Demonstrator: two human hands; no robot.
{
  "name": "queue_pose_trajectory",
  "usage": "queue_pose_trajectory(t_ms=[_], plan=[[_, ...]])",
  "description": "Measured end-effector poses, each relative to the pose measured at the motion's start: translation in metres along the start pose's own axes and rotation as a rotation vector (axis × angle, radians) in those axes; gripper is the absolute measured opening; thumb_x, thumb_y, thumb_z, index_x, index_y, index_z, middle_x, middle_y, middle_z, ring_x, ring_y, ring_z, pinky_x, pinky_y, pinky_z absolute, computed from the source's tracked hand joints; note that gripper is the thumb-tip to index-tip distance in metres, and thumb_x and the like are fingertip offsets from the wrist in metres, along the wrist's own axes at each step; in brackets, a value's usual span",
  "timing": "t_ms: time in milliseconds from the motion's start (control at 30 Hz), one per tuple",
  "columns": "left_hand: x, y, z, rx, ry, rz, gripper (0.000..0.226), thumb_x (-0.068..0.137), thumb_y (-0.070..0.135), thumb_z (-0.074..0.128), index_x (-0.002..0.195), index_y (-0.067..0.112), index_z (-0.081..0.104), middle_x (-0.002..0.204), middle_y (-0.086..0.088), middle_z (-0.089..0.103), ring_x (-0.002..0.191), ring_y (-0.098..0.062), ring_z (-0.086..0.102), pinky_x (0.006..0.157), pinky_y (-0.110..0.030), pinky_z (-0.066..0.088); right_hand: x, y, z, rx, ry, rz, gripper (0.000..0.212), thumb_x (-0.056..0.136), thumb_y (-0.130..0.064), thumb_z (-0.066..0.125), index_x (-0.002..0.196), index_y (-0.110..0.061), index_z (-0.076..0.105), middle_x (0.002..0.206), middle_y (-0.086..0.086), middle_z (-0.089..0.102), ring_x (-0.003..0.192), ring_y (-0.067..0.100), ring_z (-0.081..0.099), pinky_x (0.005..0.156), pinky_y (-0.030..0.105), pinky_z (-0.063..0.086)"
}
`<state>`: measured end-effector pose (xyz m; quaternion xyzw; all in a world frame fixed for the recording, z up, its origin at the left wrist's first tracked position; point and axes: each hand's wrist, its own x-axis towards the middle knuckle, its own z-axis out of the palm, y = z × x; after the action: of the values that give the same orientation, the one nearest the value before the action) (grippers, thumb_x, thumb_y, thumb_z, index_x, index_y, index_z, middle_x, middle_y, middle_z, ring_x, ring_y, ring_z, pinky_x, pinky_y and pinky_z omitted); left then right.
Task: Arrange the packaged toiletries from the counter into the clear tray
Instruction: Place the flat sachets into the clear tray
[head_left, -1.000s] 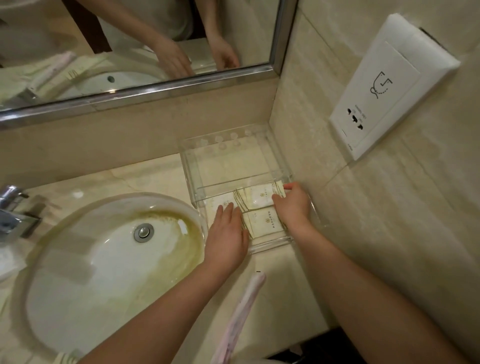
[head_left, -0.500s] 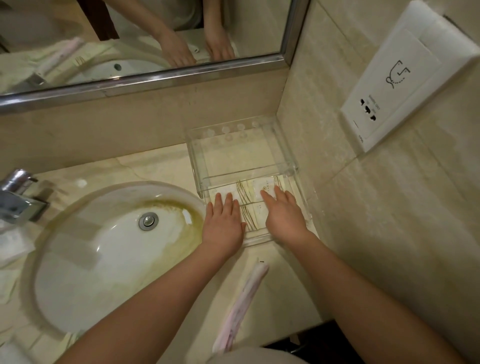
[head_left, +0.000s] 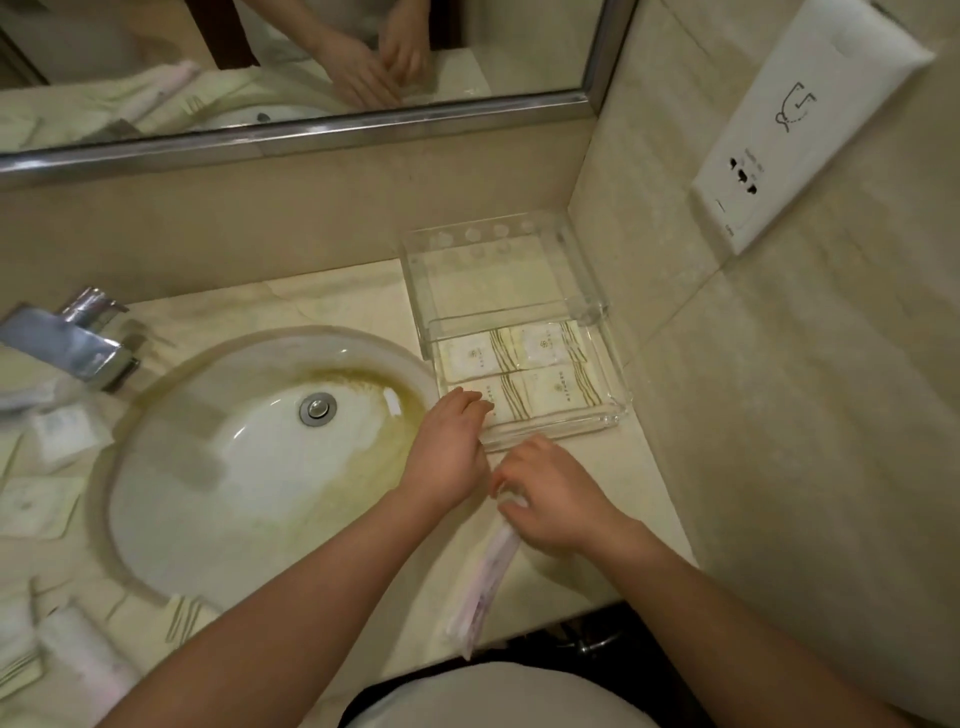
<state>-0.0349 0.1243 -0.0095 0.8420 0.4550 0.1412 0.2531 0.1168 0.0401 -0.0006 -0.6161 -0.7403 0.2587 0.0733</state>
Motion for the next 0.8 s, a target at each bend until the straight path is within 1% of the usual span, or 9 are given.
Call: queue_pose_trajectory(t_ms=[100,200,267,333,467,533,667,733,800], plan=[[-0.026,-0.004,0.001,-0.027,0.034,-0.008,0.042,0.078,0.000,0.052,0.118,0.006,0.064,0.120,-0.010,0.061,0.114,-0.026,0.055,0.099,-0.035,0.044,-0.019,-0.006,0.024,-0.101,-0.145,-0.066,0.034,0.077,-0.040,0.063,0.108,-0.032,0.071,0.108,-0.009,0.064,0.111,0.017,0.046,0.096,0.033,0.038],[-0.053,-0.003,-0.001,-0.049,0.034,-0.050,0.042,0.076,0.000,0.051,0.115,0.008,0.065,0.118,-0.009,0.063,0.113,-0.026,0.055,0.097,-0.034,0.045,-0.025,-0.011,0.035,-0.149,-0.160,-0.076,0.029,0.081,-0.040,0.061,0.107,-0.033,0.072,0.109,-0.007,0.061,0.115,0.019,0.043,0.101,0.035,0.033],[-0.076,-0.005,-0.005,-0.073,0.067,-0.122,0.044,0.076,-0.001,0.050,0.116,0.008,0.065,0.119,-0.010,0.063,0.114,-0.026,0.054,0.097,-0.033,0.044,-0.021,-0.018,0.039,-0.176,-0.164,-0.086,0.024,0.085,-0.040,0.059,0.104,-0.031,0.072,0.104,-0.007,0.062,0.114,0.021,0.045,0.098,0.035,0.032],[-0.098,-0.010,-0.008,-0.089,0.123,-0.211,0.046,0.075,-0.003,0.048,0.116,0.008,0.064,0.120,-0.010,0.062,0.114,-0.026,0.054,0.097,-0.034,0.045,-0.013,-0.024,0.043,-0.200,-0.139,-0.104,0.020,0.086,-0.040,0.059,0.100,-0.031,0.071,0.097,-0.009,0.063,0.110,0.022,0.048,0.089,0.034,0.029],[-0.154,-0.019,-0.017,-0.120,0.315,-0.482,0.045,0.075,-0.009,0.043,0.111,0.008,0.066,0.115,-0.007,0.063,0.109,-0.023,0.055,0.092,-0.029,0.045,0.001,-0.046,0.053,-0.150,-0.073,-0.085,0.010,0.087,-0.030,0.059,0.093,-0.027,0.066,0.091,-0.007,0.065,0.097,0.021,0.050,0.079,0.034,0.027],[-0.185,-0.025,-0.023,-0.099,0.430,-0.667,0.044,0.076,-0.009,0.044,0.109,0.009,0.067,0.113,-0.006,0.063,0.108,-0.020,0.055,0.090,-0.025,0.042,0.006,-0.061,0.056,-0.120,-0.052,-0.108,0.006,0.088,-0.028,0.060,0.090,-0.026,0.065,0.087,-0.007,0.065,0.086,0.019,0.047,0.075,0.034,0.029],[-0.243,-0.054,-0.036,-0.059,0.664,-1.070,0.037,0.081,-0.004,0.049,0.110,0.008,0.068,0.111,-0.009,0.066,0.105,-0.025,0.059,0.085,-0.030,0.044,0.016,-0.089,0.064,-0.044,-0.091,-0.160,0.007,0.087,-0.028,0.063,0.083,-0.023,0.061,0.075,-0.004,0.063,0.074,0.020,0.051,0.064,0.035,0.037],[-0.263,-0.070,-0.044,-0.030,0.685,-1.213,0.032,0.085,0.001,0.051,0.111,0.010,0.066,0.111,-0.011,0.062,0.102,-0.028,0.058,0.077,-0.033,0.045,0.021,-0.102,0.066,0.012,-0.126,-0.176,0.007,0.086,-0.026,0.063,0.080,-0.022,0.060,0.073,-0.004,0.062,0.072,0.021,0.055,0.060,0.036,0.043],[-0.279,-0.089,-0.052,-0.013,0.648,-1.296,0.030,0.088,0.007,0.053,0.117,0.012,0.062,0.116,-0.013,0.056,0.105,-0.030,0.053,0.078,-0.033,0.042,0.026,-0.119,0.069,0.093,-0.148,-0.146,0.009,0.086,-0.024,0.063,0.078,-0.021,0.058,0.072,-0.005,0.061,0.069,0.017,0.056,0.058,0.035,0.044]])
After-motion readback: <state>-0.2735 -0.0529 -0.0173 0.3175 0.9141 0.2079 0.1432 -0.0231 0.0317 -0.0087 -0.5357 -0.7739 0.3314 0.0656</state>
